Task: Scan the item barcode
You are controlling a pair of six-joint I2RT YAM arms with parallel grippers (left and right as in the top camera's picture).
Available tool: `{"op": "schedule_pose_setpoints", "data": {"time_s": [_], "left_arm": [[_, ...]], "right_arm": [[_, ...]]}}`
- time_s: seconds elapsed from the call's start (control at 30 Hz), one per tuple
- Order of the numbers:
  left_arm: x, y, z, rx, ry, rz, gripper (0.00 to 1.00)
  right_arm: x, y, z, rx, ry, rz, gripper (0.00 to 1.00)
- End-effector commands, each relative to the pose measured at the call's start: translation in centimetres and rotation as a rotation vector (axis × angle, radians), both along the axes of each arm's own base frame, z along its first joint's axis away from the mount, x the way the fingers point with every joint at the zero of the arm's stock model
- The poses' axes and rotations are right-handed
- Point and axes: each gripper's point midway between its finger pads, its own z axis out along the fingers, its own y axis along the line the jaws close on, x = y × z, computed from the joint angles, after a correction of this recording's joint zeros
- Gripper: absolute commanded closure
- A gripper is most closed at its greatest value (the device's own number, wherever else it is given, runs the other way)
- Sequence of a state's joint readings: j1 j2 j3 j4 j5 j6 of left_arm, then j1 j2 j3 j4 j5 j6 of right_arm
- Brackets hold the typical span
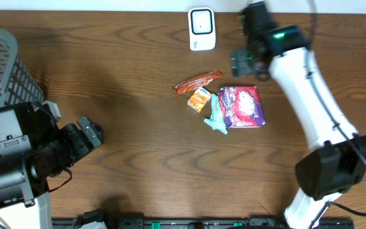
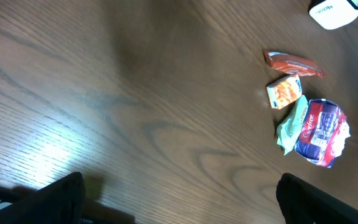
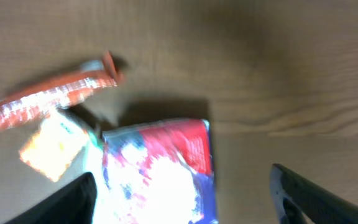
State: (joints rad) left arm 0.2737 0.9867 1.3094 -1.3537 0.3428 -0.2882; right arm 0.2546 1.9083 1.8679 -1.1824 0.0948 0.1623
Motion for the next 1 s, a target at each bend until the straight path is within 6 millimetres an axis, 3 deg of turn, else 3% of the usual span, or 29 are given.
{"op": "schedule_pose_setpoints", "data": {"time_s": [0.0,0.1,0.33,0.67,0.87,0.9,0.97], "left_arm": [[0.0,-0.2,0.2,-0.01,-0.007,-0.004,0.02],[0.0,-0.2,0.2,-0.01,-0.007,-0.004,0.02],[0.0,-0.2,0.2,-0.01,-0.007,-0.004,0.02],[0.0,-0.2,0.2,-0.01,-0.007,-0.004,0.02],[0.0,-0.2,0.2,-0.01,-0.007,-0.004,0.02],[0.0,-0.2,0.2,-0.01,-0.007,-0.004,0.02],[0.0,-0.2,0.2,-0.01,-0.007,-0.004,0.02]], "right_arm": [[-1.8,1.1,-0.8,0.31,0.108,0.207,0.14],[-2.9,-0.7,-2.6,0.424,0.176,0.167,0.15],[-4.1,-3.6,-7.9,0.465,0.217,0.124,0.24],[-5.4,-3.2,-14.1,0.576,0.188,0.091,0.3],[-7.2,-1.6,-16.2,0.633,0.205,0.102,0.37],[-7.3,-1.3,-16.3,0.641,0.205,0.108,0.41],[-7.4,-0.8,-16.2,0.659,0.207,0.116,0.61]]}}
